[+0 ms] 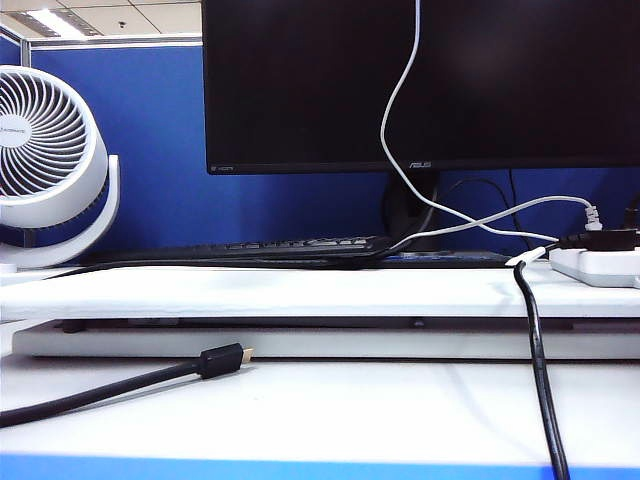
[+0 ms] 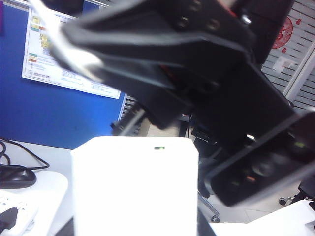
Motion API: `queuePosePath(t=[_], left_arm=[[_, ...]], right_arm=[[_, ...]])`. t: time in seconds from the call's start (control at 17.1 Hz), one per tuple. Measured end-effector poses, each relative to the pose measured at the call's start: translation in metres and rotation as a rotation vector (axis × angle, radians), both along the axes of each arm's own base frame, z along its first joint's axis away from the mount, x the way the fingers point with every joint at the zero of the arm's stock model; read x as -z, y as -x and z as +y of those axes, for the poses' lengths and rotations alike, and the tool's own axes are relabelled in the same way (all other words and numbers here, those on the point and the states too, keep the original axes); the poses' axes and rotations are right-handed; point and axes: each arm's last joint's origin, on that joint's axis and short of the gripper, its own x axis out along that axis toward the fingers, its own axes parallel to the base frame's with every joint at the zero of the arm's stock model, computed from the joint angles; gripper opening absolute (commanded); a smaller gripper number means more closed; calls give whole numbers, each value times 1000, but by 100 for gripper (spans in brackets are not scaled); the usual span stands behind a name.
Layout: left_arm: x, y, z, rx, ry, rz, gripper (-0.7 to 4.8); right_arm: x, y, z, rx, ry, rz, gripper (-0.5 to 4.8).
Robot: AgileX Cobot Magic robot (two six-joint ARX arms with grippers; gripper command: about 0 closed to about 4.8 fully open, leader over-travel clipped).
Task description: Pick up the Type-C charging cable and the charging base, insert one end of the Type-C charger into the corresponding slot on the base, and finally place the plugged-in charger back on the table.
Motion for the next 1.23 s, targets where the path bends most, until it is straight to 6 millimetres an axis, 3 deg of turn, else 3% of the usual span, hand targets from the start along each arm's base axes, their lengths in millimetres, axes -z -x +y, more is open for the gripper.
queuePosePath(t=[0.47, 0.7, 1.0, 1.23], left_arm=[[-1, 0, 0, 0, 4, -13, 183], [-1, 0, 0, 1, 19, -71, 184], [3, -7, 2, -18, -17, 74, 184], [3, -9, 6, -33, -23, 102, 184]], right_arm=[[1, -1, 0, 31, -35, 34, -5], [0, 2, 3, -109, 83, -82, -5], [-7, 10, -7, -286, 66, -131, -5], [-8, -3, -18, -273, 69, -146, -5]])
